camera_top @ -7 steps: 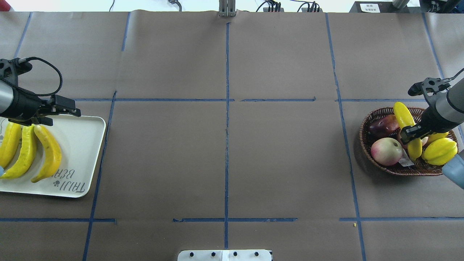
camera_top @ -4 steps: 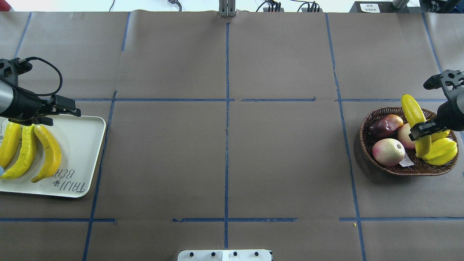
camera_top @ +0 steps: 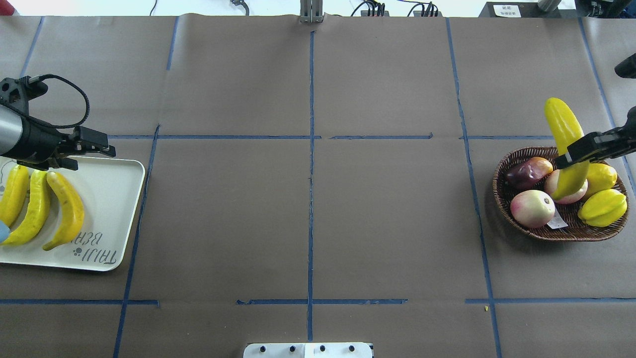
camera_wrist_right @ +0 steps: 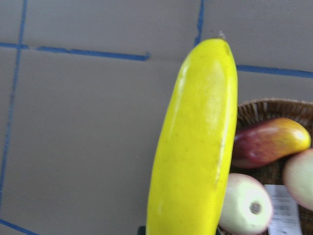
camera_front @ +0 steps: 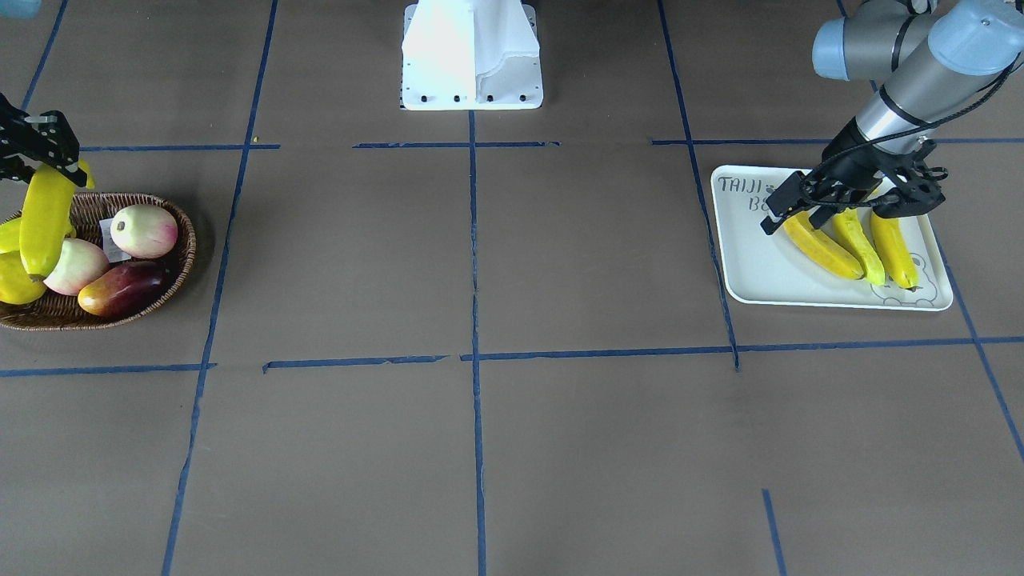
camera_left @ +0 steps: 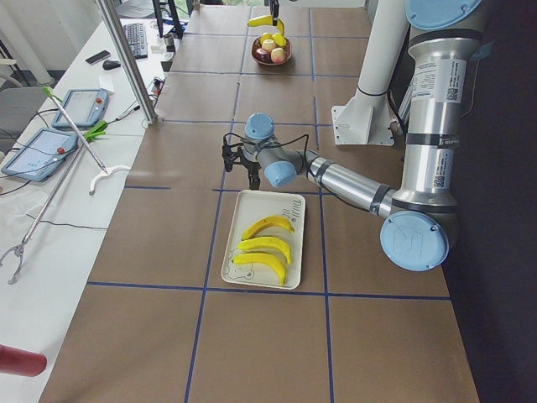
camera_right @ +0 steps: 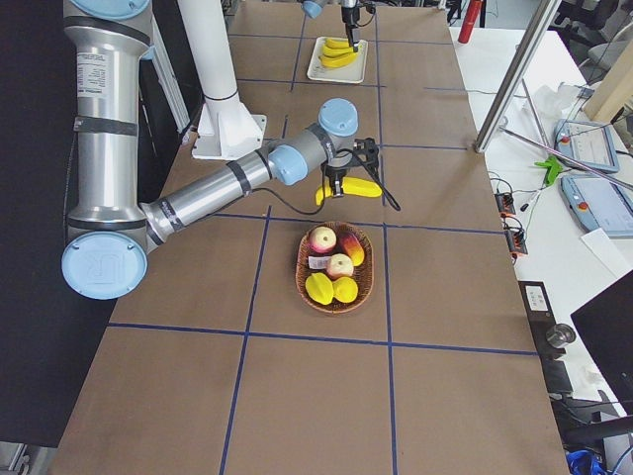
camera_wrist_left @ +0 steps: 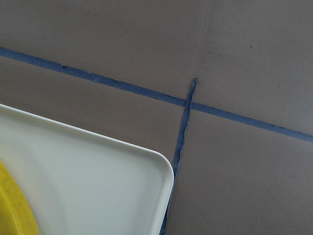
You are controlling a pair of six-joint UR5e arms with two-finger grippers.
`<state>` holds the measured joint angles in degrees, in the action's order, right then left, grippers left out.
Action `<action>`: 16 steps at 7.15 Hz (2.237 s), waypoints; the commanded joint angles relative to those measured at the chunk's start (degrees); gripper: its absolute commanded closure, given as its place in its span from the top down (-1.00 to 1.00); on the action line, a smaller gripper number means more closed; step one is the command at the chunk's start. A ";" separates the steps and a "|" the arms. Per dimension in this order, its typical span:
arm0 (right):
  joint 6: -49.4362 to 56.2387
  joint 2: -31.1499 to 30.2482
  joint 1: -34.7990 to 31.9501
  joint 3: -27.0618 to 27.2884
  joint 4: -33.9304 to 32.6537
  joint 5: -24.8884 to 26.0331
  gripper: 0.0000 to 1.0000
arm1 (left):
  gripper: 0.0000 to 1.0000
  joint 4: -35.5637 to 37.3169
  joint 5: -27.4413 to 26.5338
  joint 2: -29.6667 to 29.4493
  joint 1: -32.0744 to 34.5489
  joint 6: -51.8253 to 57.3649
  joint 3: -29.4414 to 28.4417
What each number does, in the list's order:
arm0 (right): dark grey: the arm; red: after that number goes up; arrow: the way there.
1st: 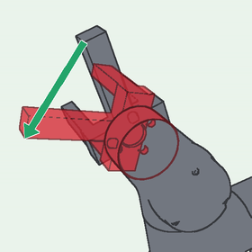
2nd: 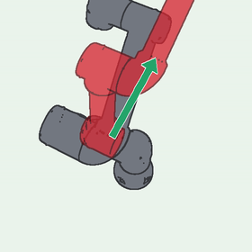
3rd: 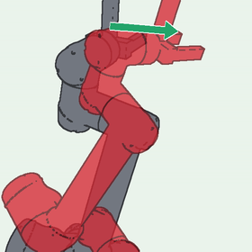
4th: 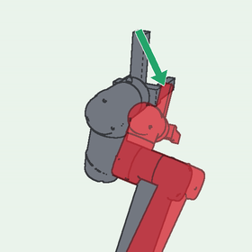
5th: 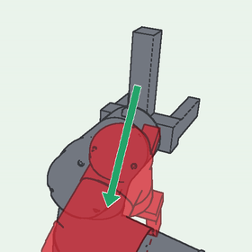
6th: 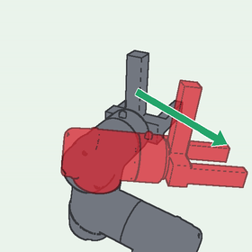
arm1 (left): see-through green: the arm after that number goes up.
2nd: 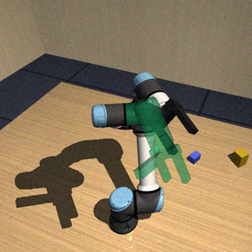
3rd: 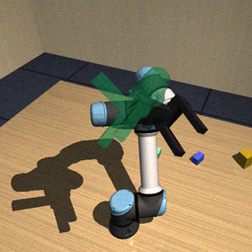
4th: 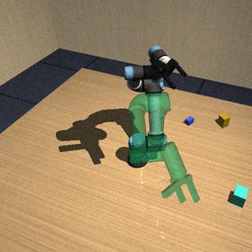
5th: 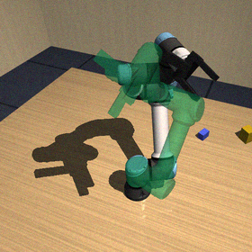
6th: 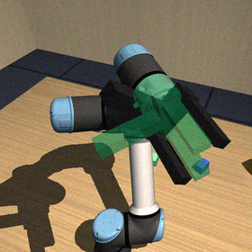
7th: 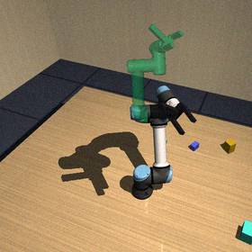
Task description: Transfer all bananas from basket to plate
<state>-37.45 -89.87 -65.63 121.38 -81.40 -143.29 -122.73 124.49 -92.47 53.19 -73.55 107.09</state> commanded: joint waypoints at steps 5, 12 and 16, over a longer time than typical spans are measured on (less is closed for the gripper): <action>-48.58 9.80 33.49 -12.37 54.60 37.31 -0.97 | 0.99 -10.46 -4.78 -11.57 -7.40 -26.57 -0.04; -47.54 14.80 43.22 -18.28 65.49 38.08 -0.97 | 0.98 -15.34 -4.87 -28.81 -17.60 -26.64 -6.09; -47.54 15.25 43.57 -18.72 65.49 38.79 -0.96 | 0.98 -15.61 -11.00 -33.29 -22.51 -26.73 -10.40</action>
<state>-84.99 -74.66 -22.10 102.69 -15.91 -104.58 -138.24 115.64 -125.05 32.21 -100.21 97.47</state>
